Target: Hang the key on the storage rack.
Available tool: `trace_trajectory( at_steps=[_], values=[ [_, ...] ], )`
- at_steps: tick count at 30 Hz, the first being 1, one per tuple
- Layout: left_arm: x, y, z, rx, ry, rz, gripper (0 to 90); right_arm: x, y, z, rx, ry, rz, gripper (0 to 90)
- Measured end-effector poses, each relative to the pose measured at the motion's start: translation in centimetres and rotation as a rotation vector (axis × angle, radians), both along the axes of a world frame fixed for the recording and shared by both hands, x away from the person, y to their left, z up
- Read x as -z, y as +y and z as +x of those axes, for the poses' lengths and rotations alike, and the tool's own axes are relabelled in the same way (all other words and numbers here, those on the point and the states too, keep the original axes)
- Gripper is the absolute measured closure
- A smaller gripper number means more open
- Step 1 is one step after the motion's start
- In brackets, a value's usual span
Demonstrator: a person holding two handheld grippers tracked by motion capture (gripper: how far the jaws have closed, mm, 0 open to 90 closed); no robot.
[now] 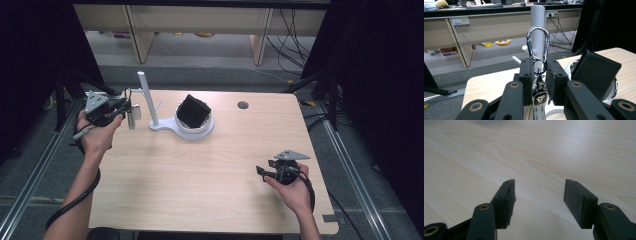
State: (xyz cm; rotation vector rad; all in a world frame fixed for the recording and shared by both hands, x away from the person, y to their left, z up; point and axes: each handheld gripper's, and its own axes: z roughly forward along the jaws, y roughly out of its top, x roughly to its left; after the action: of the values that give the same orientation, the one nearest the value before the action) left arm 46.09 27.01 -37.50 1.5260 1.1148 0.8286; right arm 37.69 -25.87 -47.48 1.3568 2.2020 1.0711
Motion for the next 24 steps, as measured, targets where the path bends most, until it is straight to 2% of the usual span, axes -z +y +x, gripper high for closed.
trace_trajectory(
  at_steps=[7,24],
  values=[
    [0.0,0.0,0.8,-0.006,0.007,-0.003,75.3,0.0,0.1,0.0,0.002,0.001,-0.002,43.8],
    [0.4,-0.1,2.5,-0.018,0.045,0.022,75.3,0.1,0.0,0.0,-0.001,-0.003,-0.004,43.8]
  ],
)
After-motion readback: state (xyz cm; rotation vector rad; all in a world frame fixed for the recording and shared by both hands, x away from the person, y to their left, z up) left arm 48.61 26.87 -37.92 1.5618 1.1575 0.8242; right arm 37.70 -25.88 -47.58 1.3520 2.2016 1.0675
